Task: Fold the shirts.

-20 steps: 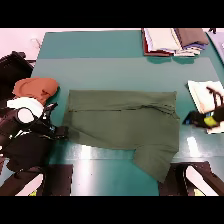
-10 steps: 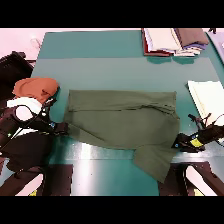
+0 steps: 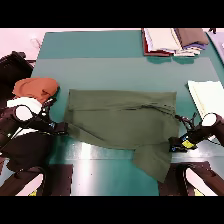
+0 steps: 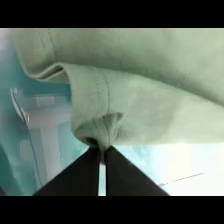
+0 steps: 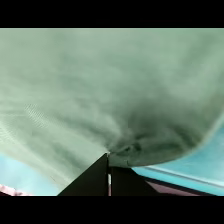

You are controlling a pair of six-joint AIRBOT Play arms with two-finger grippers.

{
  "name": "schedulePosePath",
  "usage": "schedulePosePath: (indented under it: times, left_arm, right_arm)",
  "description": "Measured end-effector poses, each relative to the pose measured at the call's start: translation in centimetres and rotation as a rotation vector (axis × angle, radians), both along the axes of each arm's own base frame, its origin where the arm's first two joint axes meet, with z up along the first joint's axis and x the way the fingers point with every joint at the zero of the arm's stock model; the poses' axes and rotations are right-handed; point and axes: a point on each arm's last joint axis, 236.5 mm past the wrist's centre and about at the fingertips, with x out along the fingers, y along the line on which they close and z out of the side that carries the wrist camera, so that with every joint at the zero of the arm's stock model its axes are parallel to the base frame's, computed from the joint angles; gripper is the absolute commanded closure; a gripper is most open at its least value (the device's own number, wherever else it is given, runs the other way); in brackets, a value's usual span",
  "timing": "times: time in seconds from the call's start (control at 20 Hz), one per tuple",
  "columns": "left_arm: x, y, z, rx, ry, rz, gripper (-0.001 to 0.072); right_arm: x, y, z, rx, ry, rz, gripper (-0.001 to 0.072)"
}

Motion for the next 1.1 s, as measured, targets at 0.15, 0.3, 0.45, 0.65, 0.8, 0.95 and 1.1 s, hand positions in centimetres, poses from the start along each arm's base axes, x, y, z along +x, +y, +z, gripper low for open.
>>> schedulePosePath:
  times: [0.15, 0.3, 0.45, 0.65, 0.8, 0.95, 1.1]
  left_arm:
    - [0.4, -0.1, 1.3, -0.004, -0.032, -0.014, 0.0684]
    - [2.4, -0.3, 3.6, -0.009, -0.12, -0.014, 0.0686]
    - [6.3, -0.1, 6.1, -0.006, -0.26, 0.017, 0.0685]
    - [11.6, 1.3, 7.5, 0.013, -0.348, 0.085, 0.0685]
    - [15.6, 2.5, 7.3, 0.026, -0.371, 0.119, 0.0684]
    - [19.4, 2.8, 6.1, 0.025, -0.372, 0.117, 0.0684]
    - [22.8, 2.6, 4.8, 0.003, -0.38, 0.136, 0.0613]
  right_arm:
    - [1.9, 0.1, 2.1, -0.01, -0.067, 0.046, 0.0695]
    - [6.1, -0.4, 5.5, -0.032, -0.216, 0.043, 0.0695]
    - [10.7, -1.5, 8.9, -0.054, -0.336, 0.017, 0.0696]
    - [17.1, -2.9, 11.2, -0.076, -0.436, -0.01, 0.0695]
    - [21.3, -3.7, 11.4, -0.081, -0.463, -0.02, 0.0696]
    - [24.9, -4.2, 11.0, -0.082, -0.475, -0.025, 0.0695]
    - [27.5, -4.7, 10.2, -0.084, -0.475, -0.027, 0.0434]
